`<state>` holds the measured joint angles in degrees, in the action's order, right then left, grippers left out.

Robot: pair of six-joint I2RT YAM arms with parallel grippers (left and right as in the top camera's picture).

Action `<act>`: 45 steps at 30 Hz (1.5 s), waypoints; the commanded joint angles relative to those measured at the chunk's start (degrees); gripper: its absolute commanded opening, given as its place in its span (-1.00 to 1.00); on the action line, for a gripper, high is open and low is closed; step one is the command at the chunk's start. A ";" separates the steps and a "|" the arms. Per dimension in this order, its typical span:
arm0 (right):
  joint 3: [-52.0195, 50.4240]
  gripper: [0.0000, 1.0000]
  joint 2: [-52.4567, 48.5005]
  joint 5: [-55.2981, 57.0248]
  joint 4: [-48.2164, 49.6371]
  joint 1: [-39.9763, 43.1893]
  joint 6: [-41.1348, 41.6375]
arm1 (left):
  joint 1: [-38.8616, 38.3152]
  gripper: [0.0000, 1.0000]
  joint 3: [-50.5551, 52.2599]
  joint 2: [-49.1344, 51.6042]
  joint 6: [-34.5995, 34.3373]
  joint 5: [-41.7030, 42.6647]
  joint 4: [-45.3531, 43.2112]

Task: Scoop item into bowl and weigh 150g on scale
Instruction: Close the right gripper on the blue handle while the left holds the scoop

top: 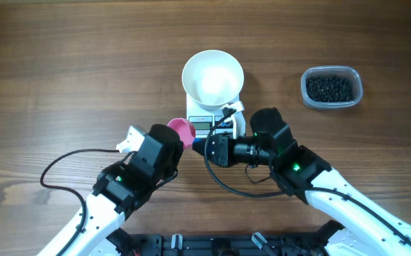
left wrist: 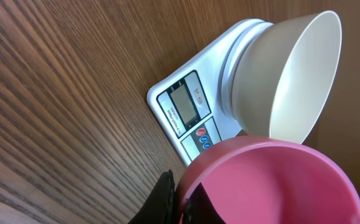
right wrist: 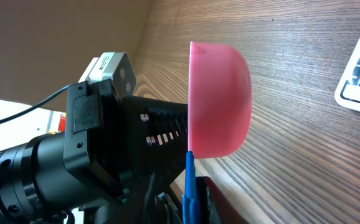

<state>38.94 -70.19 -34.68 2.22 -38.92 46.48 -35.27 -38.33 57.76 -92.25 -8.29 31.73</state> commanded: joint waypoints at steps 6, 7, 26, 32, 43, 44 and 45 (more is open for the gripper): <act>0.79 -0.49 0.74 -1.03 0.76 -0.66 0.07 | -0.04 -0.92 -0.11 0.44 0.52 -1.62 0.52; 0.79 -0.49 0.74 -0.94 0.74 -0.66 0.07 | -0.04 -0.92 -0.11 0.44 0.52 -1.62 0.52; 0.79 -0.91 0.74 -0.94 0.72 -0.66 0.07 | -0.04 -0.92 -0.11 0.44 0.55 -1.62 0.72; 0.79 -0.91 0.74 -0.92 0.74 -0.66 0.17 | -0.04 -0.92 -0.11 0.44 0.52 -1.62 0.79; 0.79 -0.60 0.74 0.96 0.76 -0.66 0.52 | -0.04 -0.92 -0.11 0.44 0.50 -1.16 1.53; 0.79 -0.59 0.74 1.55 0.72 -0.66 0.81 | -0.04 -0.92 -0.11 0.44 0.50 -1.18 1.55; 0.79 -0.56 0.74 1.92 0.72 -0.66 1.16 | -0.04 -0.92 -0.11 0.44 0.50 -1.18 1.55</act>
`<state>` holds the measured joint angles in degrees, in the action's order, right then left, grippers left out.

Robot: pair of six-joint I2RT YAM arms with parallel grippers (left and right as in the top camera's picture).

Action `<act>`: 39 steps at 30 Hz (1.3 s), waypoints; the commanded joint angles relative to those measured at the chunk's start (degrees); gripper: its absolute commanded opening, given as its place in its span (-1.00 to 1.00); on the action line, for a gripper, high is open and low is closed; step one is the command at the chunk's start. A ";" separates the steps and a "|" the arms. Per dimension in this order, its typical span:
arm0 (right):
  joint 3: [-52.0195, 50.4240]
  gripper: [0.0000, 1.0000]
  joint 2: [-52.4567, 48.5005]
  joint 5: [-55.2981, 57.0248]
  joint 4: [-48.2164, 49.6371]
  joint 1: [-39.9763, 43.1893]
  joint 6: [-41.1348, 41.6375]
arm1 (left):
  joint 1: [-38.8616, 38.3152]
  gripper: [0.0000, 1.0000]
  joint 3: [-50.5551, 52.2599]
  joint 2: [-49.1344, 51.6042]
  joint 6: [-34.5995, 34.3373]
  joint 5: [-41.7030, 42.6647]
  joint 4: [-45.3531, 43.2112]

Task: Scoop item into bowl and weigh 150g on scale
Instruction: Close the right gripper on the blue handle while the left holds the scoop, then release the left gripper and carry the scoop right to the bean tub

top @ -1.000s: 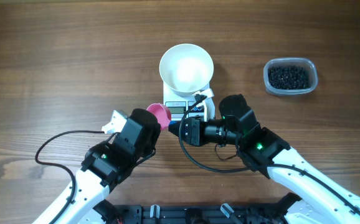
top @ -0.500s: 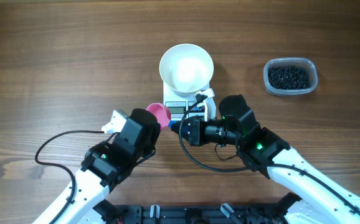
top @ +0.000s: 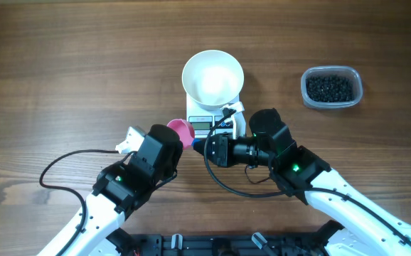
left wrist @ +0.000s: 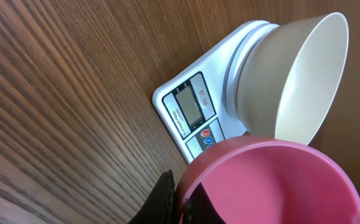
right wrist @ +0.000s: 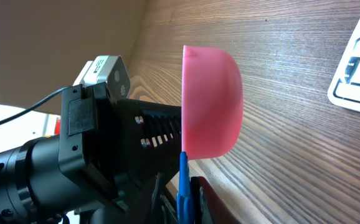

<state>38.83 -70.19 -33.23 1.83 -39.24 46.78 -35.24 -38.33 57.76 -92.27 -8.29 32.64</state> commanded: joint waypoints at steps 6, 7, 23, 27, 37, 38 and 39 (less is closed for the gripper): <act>0.90 -0.56 0.74 0.79 1.11 -0.35 1.40 | -0.07 -0.92 -0.11 0.44 0.50 -1.18 0.61; 0.90 -0.60 0.74 0.57 1.11 -0.35 1.42 | -0.07 -0.92 -0.11 0.44 0.50 -1.20 0.61; 0.90 -0.83 0.74 -1.14 1.07 -0.35 1.42 | -0.07 -0.92 -0.11 0.44 0.35 -1.20 0.59; 0.90 -0.91 0.74 -1.09 1.09 -0.33 1.42 | -0.07 -0.92 -0.11 0.44 0.35 -1.20 0.63; 0.90 -0.91 0.76 3.91 1.03 -0.22 -5.73 | -0.07 0.42 -0.11 0.42 0.35 -1.18 0.42; 0.92 -0.92 0.76 3.91 1.07 0.11 -7.06 | -0.07 0.58 -0.11 0.42 0.35 -1.18 0.39; 0.98 -0.91 0.76 3.87 0.94 0.66 -8.00 | -0.07 0.70 -0.11 0.39 0.37 -1.20 0.42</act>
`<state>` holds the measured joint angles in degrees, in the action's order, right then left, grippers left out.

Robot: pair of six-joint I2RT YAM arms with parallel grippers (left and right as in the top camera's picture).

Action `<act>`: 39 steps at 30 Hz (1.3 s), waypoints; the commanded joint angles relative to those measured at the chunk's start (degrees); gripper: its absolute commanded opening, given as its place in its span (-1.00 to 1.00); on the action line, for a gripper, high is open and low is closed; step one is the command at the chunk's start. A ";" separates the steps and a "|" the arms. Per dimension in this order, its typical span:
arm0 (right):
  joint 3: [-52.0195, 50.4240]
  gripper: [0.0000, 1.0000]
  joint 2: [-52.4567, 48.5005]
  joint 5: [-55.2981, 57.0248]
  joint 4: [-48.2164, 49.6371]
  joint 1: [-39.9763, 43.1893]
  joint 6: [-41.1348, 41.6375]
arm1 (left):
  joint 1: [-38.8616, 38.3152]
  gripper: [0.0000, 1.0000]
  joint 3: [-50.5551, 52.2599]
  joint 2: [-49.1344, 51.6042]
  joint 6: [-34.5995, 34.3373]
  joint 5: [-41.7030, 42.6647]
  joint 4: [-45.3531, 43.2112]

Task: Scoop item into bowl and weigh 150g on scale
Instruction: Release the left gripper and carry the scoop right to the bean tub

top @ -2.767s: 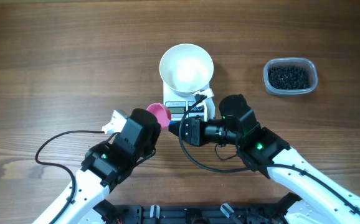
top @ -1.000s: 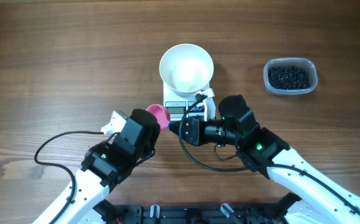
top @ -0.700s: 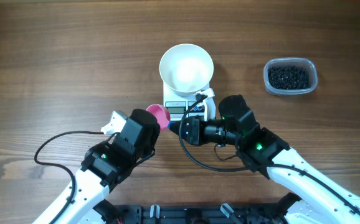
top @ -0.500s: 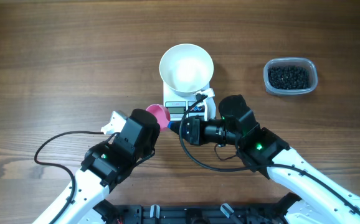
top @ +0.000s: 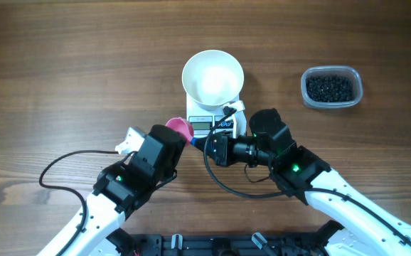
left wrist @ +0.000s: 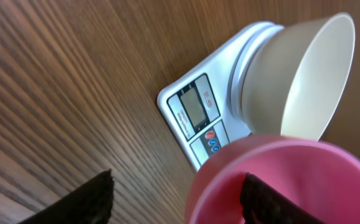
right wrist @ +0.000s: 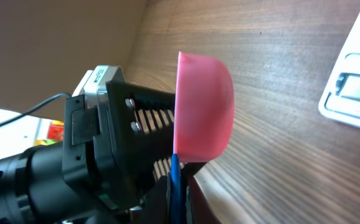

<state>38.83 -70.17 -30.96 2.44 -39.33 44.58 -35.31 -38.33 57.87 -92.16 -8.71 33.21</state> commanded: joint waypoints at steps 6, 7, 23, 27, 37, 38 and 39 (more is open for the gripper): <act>4.31 -0.91 3.67 2.78 -13.03 8.31 -13.84 | 1.90 1.00 -0.11 -3.30 1.64 -2.34 0.24; 5.57 -0.91 4.83 4.87 -17.03 9.86 -14.99 | 2.43 1.00 -0.13 -4.72 3.32 -3.06 0.17; 31.61 -0.91 10.43 39.12 -63.45 15.85 -26.10 | 5.97 1.00 -0.15 -15.74 26.16 -9.33 1.88; 31.61 -0.92 10.40 38.99 -63.73 15.85 -24.90 | 5.97 1.00 -0.15 -15.04 26.16 -9.33 5.01; 39.76 -0.92 1.44 49.33 -67.25 24.81 -31.30 | 5.97 1.00 -0.15 -11.98 26.16 -9.35 6.75; 41.90 -0.91 -0.79 49.33 -67.95 26.67 -33.00 | 5.97 1.00 -0.15 -11.56 26.14 -9.35 6.73; 43.63 -0.92 -2.67 49.33 -68.35 28.11 -34.47 | 5.97 1.00 -0.15 -11.06 26.14 -9.35 6.75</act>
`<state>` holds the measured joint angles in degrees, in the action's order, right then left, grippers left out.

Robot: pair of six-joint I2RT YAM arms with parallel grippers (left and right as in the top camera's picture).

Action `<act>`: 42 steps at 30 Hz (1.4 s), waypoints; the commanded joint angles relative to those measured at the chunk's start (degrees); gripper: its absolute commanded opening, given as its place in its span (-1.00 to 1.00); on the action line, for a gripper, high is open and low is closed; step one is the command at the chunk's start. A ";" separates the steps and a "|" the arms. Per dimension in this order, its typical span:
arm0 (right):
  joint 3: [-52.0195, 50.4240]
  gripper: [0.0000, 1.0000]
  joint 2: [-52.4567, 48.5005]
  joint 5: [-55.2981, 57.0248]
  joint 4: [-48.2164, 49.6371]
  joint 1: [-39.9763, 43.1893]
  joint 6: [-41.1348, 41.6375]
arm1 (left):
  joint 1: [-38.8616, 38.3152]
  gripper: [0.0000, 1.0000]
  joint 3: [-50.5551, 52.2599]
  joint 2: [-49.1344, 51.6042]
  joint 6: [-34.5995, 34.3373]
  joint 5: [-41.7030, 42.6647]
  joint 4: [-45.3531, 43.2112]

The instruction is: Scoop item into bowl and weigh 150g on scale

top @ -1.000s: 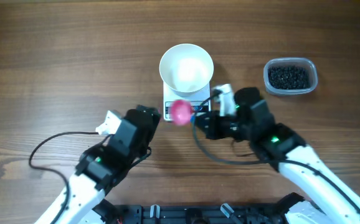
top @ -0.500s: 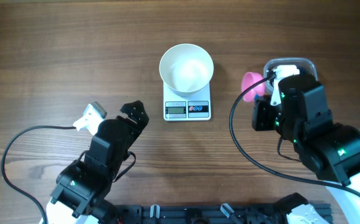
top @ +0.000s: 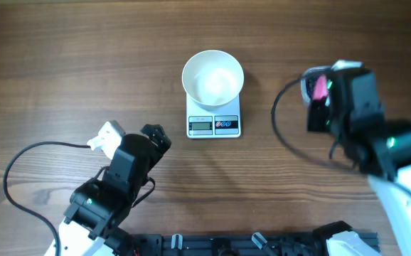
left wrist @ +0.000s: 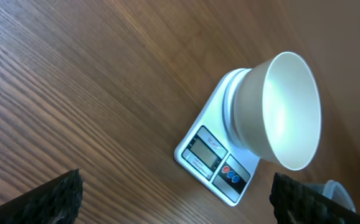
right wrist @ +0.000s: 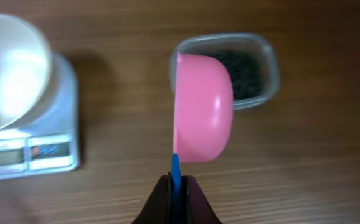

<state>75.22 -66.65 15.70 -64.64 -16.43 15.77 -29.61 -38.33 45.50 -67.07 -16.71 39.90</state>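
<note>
My right gripper is shut on the blue handle of a pink scoop. The scoop hangs on its side over a clear container of small dark beads at the right. In the overhead view the scoop hides most of that container. An empty white bowl stands on a white digital scale in the middle. My left gripper is open and empty, below and left of the scale. From the left wrist, the bowl and scale lie ahead between the fingers.
A black cable trails from the left arm across the lower left of the wooden table. Another cable loops beside the right arm, between the scale and the container.
My right gripper has moved from in front of the scale to over the bead container at the right, the scoop with it. My left arm has pulled back to the lower left, still open.
At first my left gripper was shut on the scoop's rim in front of the scale, with my right gripper closed round its blue handle. Then the left one stood open and the right alone held the scoop. Now the scoop is over the beads.
</note>
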 commanded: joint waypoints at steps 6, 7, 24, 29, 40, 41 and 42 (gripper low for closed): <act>12.79 -0.91 -18.93 7.89 -1.42 11.17 -14.40 | 0.26 1.00 -0.15 4.44 1.07 -1.38 0.02; 12.79 -0.91 -20.68 8.57 -1.62 11.50 -14.97 | 0.26 1.00 -0.15 5.01 1.07 -1.38 0.02; 12.41 -0.91 -38.58 11.45 2.19 11.80 -18.78 | 0.26 1.00 -0.15 9.22 1.07 -1.40 0.04; 12.41 -0.91 -40.50 6.84 2.69 11.82 -20.33 | 0.28 0.99 -0.20 9.14 1.27 -0.79 0.87; 12.41 -0.91 -40.76 1.09 4.46 16.31 -20.33 | 9.18 1.00 -15.30 8.50 21.81 15.61 15.06; 12.41 -0.91 -40.76 1.09 4.74 16.48 -20.31 | 9.84 1.00 -15.61 8.50 22.12 16.15 15.04; 12.41 -0.91 -40.76 1.09 5.31 16.63 -20.31 | 10.56 1.00 -15.69 8.44 22.08 16.26 15.02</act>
<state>87.29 -105.93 19.18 -60.14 -1.17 -4.21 -21.98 -51.44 54.37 -49.60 -4.93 54.37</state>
